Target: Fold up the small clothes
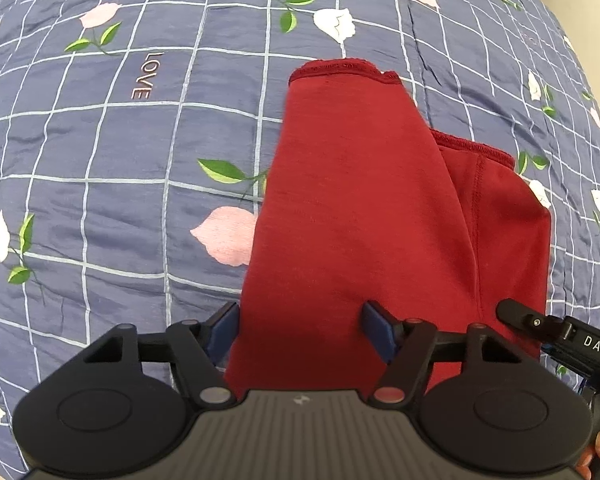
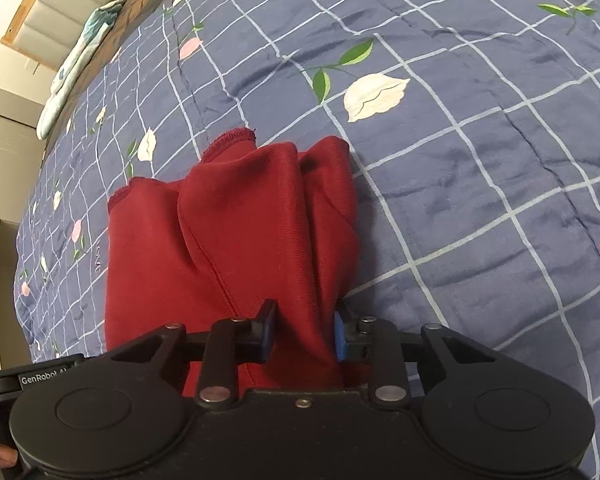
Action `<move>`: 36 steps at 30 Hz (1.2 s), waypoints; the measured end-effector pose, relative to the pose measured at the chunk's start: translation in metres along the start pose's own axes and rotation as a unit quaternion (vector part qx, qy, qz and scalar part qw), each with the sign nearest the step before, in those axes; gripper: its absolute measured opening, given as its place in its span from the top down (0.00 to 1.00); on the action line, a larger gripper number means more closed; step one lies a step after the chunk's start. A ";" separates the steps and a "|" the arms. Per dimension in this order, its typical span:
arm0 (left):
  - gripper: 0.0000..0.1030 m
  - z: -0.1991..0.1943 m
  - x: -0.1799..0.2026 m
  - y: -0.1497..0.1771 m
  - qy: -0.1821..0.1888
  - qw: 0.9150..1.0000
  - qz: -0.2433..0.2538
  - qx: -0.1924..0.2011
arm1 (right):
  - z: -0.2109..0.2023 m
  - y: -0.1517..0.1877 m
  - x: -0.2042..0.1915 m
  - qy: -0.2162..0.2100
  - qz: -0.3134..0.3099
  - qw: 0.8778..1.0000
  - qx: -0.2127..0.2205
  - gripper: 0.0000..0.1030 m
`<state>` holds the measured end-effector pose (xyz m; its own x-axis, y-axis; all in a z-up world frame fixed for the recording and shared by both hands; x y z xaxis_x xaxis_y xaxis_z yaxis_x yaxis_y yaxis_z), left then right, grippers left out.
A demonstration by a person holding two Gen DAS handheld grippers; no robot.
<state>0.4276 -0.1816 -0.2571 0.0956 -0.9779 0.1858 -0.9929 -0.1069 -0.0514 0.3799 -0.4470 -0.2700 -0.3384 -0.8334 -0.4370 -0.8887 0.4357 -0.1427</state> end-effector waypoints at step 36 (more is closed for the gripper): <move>0.80 -0.121 -0.074 0.017 0.027 0.990 0.004 0.141 | -0.044 0.023 -0.148 -0.069 -0.120 0.988 0.069 0.86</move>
<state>0.3951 -0.0888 -0.1528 0.0755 -0.9689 0.2358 -0.9341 -0.1515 -0.3233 0.3959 -0.3291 -0.1697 -0.0688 -0.8682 -0.4913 -0.8842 0.2812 -0.3730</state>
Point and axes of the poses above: each gripper's, at about its wrist camera, not at the fingertips, and z roughly the way its jaws point, x to its right, y to its underside, the point moved 4 cm from there along z, roughly the way its jaws point, and after that the axes turned 4 degrees about -z, right-handed, at the moved point
